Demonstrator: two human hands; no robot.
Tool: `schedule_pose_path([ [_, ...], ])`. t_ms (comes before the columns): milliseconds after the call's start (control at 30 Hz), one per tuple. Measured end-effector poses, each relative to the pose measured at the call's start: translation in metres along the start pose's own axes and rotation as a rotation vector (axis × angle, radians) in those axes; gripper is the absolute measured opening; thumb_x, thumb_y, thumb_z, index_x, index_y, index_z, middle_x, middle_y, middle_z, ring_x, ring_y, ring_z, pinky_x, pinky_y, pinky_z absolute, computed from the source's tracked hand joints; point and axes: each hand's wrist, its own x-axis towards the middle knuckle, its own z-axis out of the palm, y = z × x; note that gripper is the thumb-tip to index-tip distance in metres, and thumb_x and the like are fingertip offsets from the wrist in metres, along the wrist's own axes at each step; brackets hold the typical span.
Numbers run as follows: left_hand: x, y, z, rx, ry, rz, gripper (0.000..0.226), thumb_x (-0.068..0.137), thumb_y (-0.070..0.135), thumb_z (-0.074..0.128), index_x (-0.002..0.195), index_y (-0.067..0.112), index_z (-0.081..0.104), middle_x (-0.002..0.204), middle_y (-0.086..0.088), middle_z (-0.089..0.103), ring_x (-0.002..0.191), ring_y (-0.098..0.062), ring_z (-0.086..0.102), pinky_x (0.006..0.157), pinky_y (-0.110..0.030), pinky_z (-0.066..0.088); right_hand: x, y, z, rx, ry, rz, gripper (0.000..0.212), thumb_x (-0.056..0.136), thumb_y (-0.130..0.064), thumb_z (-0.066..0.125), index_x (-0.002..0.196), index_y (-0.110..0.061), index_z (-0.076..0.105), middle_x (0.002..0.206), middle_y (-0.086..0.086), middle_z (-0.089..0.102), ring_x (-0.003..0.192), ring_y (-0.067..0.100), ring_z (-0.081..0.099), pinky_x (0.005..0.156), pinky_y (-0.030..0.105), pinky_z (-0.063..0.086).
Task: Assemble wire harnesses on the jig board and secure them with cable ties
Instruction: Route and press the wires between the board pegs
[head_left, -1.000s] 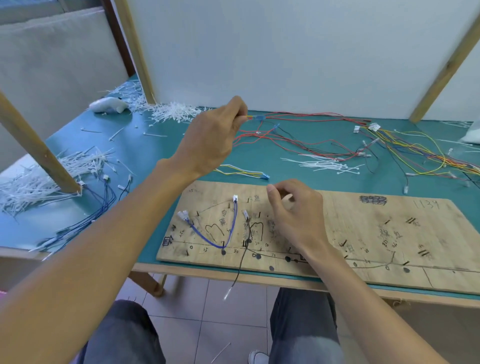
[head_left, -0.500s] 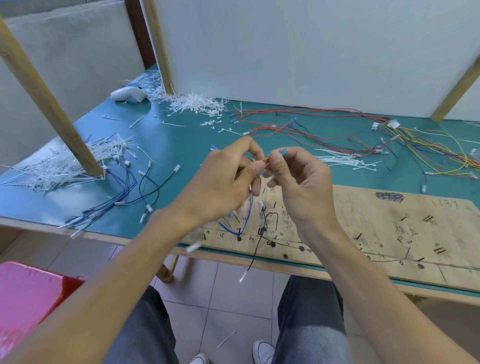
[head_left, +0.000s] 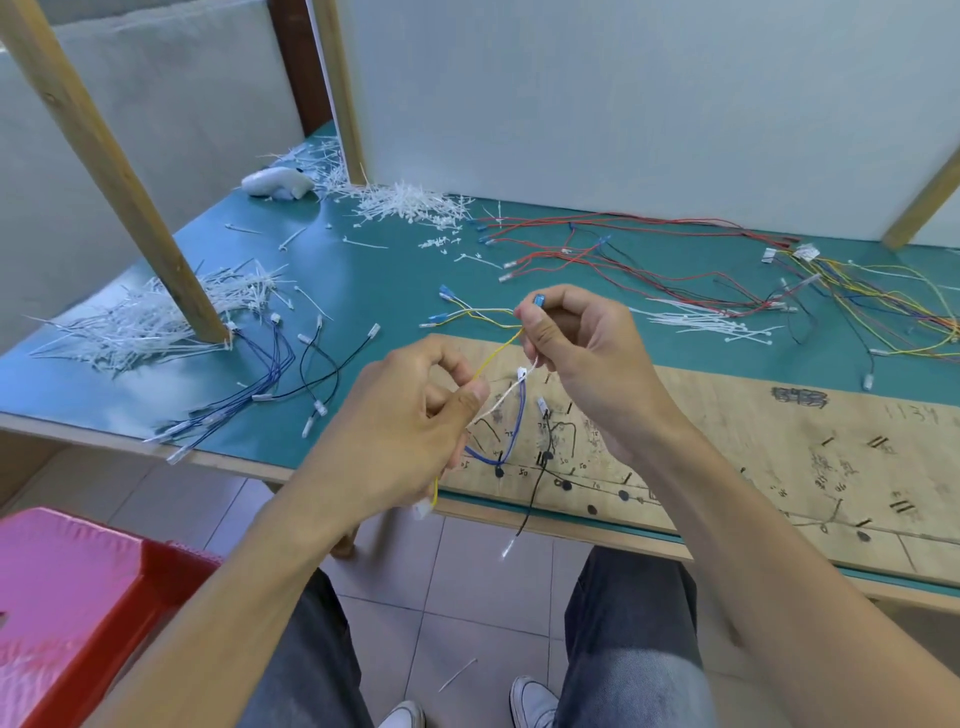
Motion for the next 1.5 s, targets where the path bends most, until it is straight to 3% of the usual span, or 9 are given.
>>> schedule_pose_path([
  [133, -0.014, -0.016, 0.015, 0.145, -0.013, -0.071, 0.017, 0.103, 0.034, 0.056, 0.088, 0.035, 0.049, 0.052, -0.005, 0.064, 0.034, -0.014, 0.05, 0.04, -0.031, 0.044, 0.007, 0.012, -0.004, -0.347, -0.05, -0.007, 0.009, 0.101, -0.017, 0.071, 0.094, -0.012, 0.073, 0.072, 0.0, 0.075, 0.064, 0.006, 0.062, 0.063, 0.013, 0.043],
  [267, -0.023, -0.03, 0.039, 0.099, -0.13, -0.187, 0.016, 0.103, 0.029, 0.049, 0.092, 0.038, 0.042, 0.063, -0.004, 0.069, 0.038, -0.012, 0.06, 0.047, -0.033, 0.05, 0.011, 0.03, -0.001, -0.626, -0.071, 0.031, 0.006, 0.093, -0.012, 0.079, 0.088, -0.012, 0.076, 0.065, -0.011, 0.069, 0.057, -0.005, 0.059, 0.064, 0.009, 0.044],
  [367, -0.023, -0.033, 0.052, 0.191, -0.132, -0.18, 0.011, 0.104, 0.035, 0.043, 0.095, 0.037, 0.038, 0.065, -0.001, 0.07, 0.038, -0.015, 0.064, 0.061, -0.039, 0.054, 0.017, 0.041, 0.001, -0.73, -0.012, 0.056, 0.006, 0.091, -0.019, 0.081, 0.088, -0.017, 0.076, 0.071, -0.011, 0.07, 0.067, 0.003, 0.062, 0.076, 0.029, 0.053],
  [467, -0.022, -0.032, 0.06, 0.265, -0.09, -0.162, 0.01, 0.106, 0.035, 0.039, 0.097, 0.033, 0.037, 0.064, -0.006, 0.068, 0.037, -0.015, 0.064, 0.058, -0.041, 0.054, 0.022, 0.045, 0.003, -0.788, 0.015, 0.075, 0.007, 0.09, -0.023, 0.082, 0.089, -0.021, 0.076, 0.073, -0.015, 0.069, 0.073, 0.007, 0.061, 0.081, 0.036, 0.054],
  [733, -0.021, -0.026, 0.065, 0.335, -0.029, -0.166, 0.009, 0.106, 0.032, 0.041, 0.1, 0.031, 0.036, 0.068, -0.003, 0.065, 0.037, -0.016, 0.062, 0.049, -0.039, 0.056, 0.026, 0.049, 0.01, -0.84, 0.049, 0.037, 0.007, 0.089, -0.025, 0.083, 0.094, -0.023, 0.079, 0.082, -0.01, 0.075, 0.095, 0.016, 0.065, 0.089, 0.037, 0.052],
  [1000, -0.019, -0.019, 0.057, 0.52, -0.086, -0.171, 0.008, 0.107, 0.029, 0.041, 0.112, 0.023, 0.041, 0.079, -0.002, 0.06, 0.063, -0.022, 0.063, 0.074, -0.048, 0.056, 0.027, 0.055, 0.009, -0.847, 0.031, 0.03, 0.011, 0.091, -0.026, 0.08, 0.101, -0.031, 0.081, 0.094, -0.012, 0.071, 0.107, 0.021, 0.053, 0.092, 0.037, 0.046],
  [1167, -0.021, -0.017, 0.054, 0.516, -0.133, -0.167, 0.003, 0.106, 0.029, 0.039, 0.107, 0.026, 0.039, 0.08, -0.003, 0.062, 0.059, -0.021, 0.063, 0.074, -0.047, 0.056, 0.021, 0.057, 0.008, -0.966, 0.024, -0.033, 0.007, 0.089, -0.037, 0.082, 0.094, -0.033, 0.082, 0.107, -0.014, 0.069, 0.107, 0.021, 0.047, 0.094, 0.044, 0.044],
  [1400, -0.019, -0.027, 0.053, 0.508, -0.104, -0.141, 0.015, 0.105, 0.034, 0.044, 0.092, 0.028, 0.038, 0.066, -0.002, 0.061, 0.062, -0.02, 0.06, 0.064, -0.046, 0.053, 0.017, 0.062, 0.007, -1.038, -0.043, -0.102, 0.014, 0.089, -0.042, 0.081, 0.102, -0.036, 0.084, 0.104, -0.02, 0.059, 0.103, 0.015, 0.033, 0.087, 0.039, 0.035],
  [1500, -0.018, -0.03, 0.054, 0.499, -0.086, -0.113, 0.02, 0.105, 0.035, 0.043, 0.087, 0.03, 0.037, 0.059, 0.0, 0.058, 0.058, -0.017, 0.057, 0.055, -0.04, 0.048, 0.018, 0.058, 0.006, -1.086, -0.086, -0.101, 0.023, 0.091, -0.045, 0.079, 0.112, -0.037, 0.08, 0.112, -0.021, 0.062, 0.108, 0.016, 0.037, 0.086, 0.038, 0.028],
])
